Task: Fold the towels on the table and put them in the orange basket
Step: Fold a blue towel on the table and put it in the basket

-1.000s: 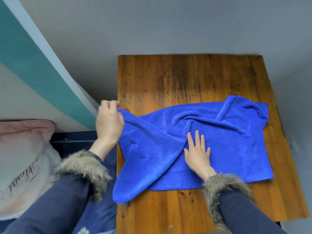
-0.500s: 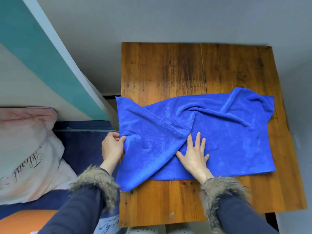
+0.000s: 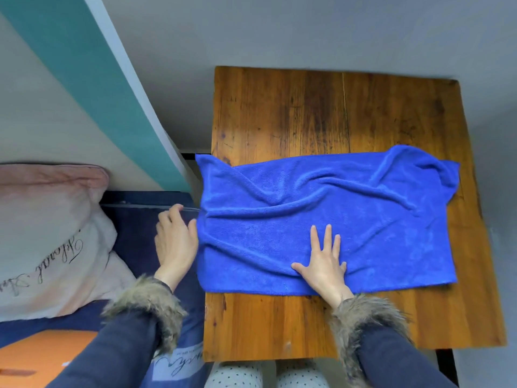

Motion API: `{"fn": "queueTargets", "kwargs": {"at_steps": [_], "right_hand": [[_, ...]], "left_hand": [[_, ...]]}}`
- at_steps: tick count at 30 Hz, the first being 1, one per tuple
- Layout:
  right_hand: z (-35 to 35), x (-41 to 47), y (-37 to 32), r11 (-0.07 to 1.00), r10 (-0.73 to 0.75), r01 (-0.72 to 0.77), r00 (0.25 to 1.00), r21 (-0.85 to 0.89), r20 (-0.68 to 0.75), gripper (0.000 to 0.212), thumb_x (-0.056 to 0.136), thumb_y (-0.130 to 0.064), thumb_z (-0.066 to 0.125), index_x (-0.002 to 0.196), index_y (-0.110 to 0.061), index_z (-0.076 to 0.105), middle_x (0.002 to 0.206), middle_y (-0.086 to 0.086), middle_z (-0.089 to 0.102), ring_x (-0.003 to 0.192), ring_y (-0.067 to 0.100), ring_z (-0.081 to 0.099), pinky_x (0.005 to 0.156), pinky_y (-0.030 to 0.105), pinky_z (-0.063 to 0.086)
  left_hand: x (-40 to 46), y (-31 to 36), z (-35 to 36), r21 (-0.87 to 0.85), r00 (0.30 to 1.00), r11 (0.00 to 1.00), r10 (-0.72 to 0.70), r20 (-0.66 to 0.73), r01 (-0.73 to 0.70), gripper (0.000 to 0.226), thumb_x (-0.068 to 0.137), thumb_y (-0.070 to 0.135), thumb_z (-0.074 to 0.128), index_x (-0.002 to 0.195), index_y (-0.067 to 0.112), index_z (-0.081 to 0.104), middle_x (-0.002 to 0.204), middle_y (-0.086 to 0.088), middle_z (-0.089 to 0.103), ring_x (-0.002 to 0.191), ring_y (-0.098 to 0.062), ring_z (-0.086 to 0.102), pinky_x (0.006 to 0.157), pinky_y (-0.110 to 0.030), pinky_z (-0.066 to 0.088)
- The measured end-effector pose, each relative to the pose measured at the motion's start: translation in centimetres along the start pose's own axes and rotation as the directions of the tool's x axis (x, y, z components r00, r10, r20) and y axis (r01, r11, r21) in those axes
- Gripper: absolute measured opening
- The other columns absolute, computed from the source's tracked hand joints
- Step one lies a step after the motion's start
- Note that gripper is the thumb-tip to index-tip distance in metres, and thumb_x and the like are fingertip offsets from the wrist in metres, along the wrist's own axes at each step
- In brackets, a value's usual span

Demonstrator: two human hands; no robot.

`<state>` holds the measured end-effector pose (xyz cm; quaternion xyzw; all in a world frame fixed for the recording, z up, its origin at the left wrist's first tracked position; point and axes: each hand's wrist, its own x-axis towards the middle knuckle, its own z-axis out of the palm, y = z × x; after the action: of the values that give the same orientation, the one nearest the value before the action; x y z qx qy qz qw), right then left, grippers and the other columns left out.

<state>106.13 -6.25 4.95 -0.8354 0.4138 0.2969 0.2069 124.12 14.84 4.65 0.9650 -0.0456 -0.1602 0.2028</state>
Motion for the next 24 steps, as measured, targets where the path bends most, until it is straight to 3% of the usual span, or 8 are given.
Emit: {"fn": "queueTargets", "kwargs": {"at_steps": [3, 5, 8, 10, 15, 19, 24], "right_hand": [[0.1, -0.3, 0.5, 0.999, -0.029, 0.028, 0.999, -0.033, -0.024, 0.093, 0.084, -0.046, 0.062, 0.149, -0.03, -0.002, 0.156, -0.001, -0.02, 0.144, 0.027, -0.013, 0.105, 0.059, 0.029], [0.1, -0.4, 0.9, 0.998, -0.05, 0.048, 0.998, -0.052, -0.035, 0.091, 0.085, -0.046, 0.061, 0.149, -0.03, -0.002, 0.156, -0.001, -0.019, 0.144, 0.027, -0.012, 0.105, 0.057, 0.031], [0.2, -0.6, 1.8, 0.995, -0.052, 0.05, 0.998, -0.083, -0.028, 0.099, 0.081, -0.051, 0.063, 0.148, -0.034, -0.008, 0.155, -0.002, -0.023, 0.144, 0.028, -0.016, 0.105, 0.061, 0.026], [0.5, -0.6, 2.2, 0.997, -0.039, 0.037, 0.999, -0.063, -0.026, 0.106, 0.077, -0.055, 0.065, 0.146, -0.036, -0.012, 0.154, -0.002, -0.027, 0.143, 0.028, -0.018, 0.104, 0.065, 0.024], [0.9, -0.9, 3.3, 0.988, -0.092, 0.089, 0.995, -0.123, -0.024, 0.105, 0.075, -0.064, 0.06, 0.146, -0.037, -0.013, 0.154, 0.0, -0.027, 0.143, 0.028, -0.018, 0.1, 0.06, 0.03], [0.0, -0.8, 5.3, 0.987, -0.154, 0.145, 0.98, -0.075, -0.127, 0.079, 0.088, -0.055, 0.048, 0.149, -0.027, 0.007, 0.158, 0.0, -0.007, 0.145, 0.021, -0.002, 0.099, 0.048, 0.033], [-3.4, 0.5, 11.3, 0.99, -0.122, 0.138, 0.939, 0.026, -0.322, 0.054, 0.094, -0.037, 0.048, 0.143, -0.018, 0.033, 0.155, 0.003, 0.022, 0.143, 0.019, 0.016, 0.105, 0.044, 0.023]], "left_hand": [[-3.1, 1.3, 1.3, 0.084, 0.971, 0.969, 0.228, 0.076, -0.234, 0.05, 0.087, 0.021, 0.06, 0.133, 0.007, 0.045, 0.142, -0.019, 0.036, 0.125, -0.041, 0.038, 0.091, -0.052, 0.039], [-5.3, 2.1, 2.7, 0.157, 0.904, 0.905, 0.352, 0.244, -0.395, 0.064, 0.087, 0.031, 0.061, 0.143, 0.015, 0.035, 0.154, -0.018, 0.017, 0.14, -0.038, 0.02, 0.105, -0.052, 0.029], [-7.9, 2.6, 5.0, 0.254, 0.828, 0.857, 0.291, 0.48, -0.449, 0.087, 0.088, 0.042, 0.058, 0.149, 0.033, -0.004, 0.154, -0.006, -0.025, 0.143, -0.032, -0.018, 0.113, -0.059, 0.008], [-8.6, 2.6, 5.4, 0.26, 0.837, 0.888, 0.21, 0.506, -0.38, 0.1, 0.085, 0.04, 0.063, 0.145, 0.036, -0.018, 0.147, -0.003, -0.039, 0.139, -0.031, -0.028, 0.109, -0.067, 0.009], [-9.6, 2.5, 4.9, 0.365, 0.839, 0.883, 0.057, 0.542, -0.296, 0.123, 0.075, 0.031, 0.076, 0.14, 0.034, -0.028, 0.147, -0.005, -0.04, 0.138, -0.034, -0.029, 0.103, -0.072, 0.011], [-10.5, 3.9, 5.2, 0.368, 0.832, 0.865, 0.097, 0.546, -0.342, 0.101, 0.084, 0.02, 0.06, 0.146, 0.032, -0.018, 0.15, -0.006, -0.035, 0.139, -0.034, -0.027, 0.107, -0.069, 0.005], [-11.2, 10.3, 7.3, 0.298, 0.837, 0.86, 0.232, 0.495, -0.414, 0.082, 0.092, 0.035, 0.049, 0.148, 0.032, -0.011, 0.154, -0.005, -0.027, 0.141, -0.031, -0.022, 0.109, -0.065, 0.01]]}}
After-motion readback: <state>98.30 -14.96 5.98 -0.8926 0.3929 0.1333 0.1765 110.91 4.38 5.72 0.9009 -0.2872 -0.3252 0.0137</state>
